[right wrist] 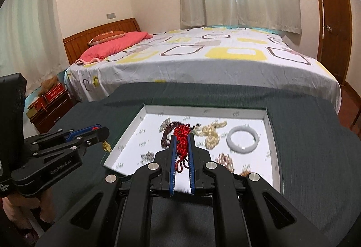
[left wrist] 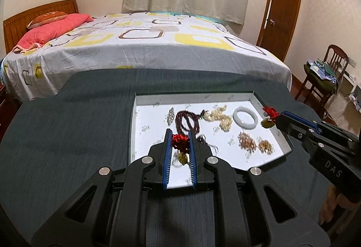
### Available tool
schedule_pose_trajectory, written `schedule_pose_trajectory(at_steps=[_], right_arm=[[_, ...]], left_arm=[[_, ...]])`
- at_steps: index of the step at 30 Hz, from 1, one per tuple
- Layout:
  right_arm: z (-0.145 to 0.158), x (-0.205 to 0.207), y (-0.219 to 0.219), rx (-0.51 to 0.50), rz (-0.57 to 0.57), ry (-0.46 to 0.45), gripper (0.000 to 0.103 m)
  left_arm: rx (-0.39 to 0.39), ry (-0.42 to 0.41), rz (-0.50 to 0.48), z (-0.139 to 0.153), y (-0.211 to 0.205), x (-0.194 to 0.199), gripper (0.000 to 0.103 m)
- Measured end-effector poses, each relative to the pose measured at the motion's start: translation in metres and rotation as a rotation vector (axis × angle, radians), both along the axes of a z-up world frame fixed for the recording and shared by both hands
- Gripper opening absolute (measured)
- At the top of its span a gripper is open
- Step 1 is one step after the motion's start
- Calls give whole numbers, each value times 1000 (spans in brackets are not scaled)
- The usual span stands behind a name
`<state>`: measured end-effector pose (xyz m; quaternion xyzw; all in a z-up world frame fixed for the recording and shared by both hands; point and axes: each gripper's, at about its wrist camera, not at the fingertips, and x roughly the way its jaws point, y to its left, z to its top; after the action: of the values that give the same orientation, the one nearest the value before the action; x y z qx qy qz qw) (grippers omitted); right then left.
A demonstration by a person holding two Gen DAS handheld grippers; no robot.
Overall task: Organize jewelry
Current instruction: 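Lower both red tassel charms into the box and open both tools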
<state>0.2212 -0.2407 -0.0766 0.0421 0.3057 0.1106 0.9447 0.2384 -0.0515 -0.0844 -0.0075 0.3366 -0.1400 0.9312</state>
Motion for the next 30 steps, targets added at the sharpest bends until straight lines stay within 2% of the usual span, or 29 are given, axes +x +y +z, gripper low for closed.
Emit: schedule_pose_trajectory(at_steps=[10,21,30], right_arm=[[-15,31,2,7,-9,18,10],[-61,55,5,11,-14,117,10],[-86,70,5,-1,-16,178,10]], left_arm=[[15,12,12,-14,-12,40,14],[41,65,-8,-51,-27,69,14],[61,133,32,-75,-18,89,14]])
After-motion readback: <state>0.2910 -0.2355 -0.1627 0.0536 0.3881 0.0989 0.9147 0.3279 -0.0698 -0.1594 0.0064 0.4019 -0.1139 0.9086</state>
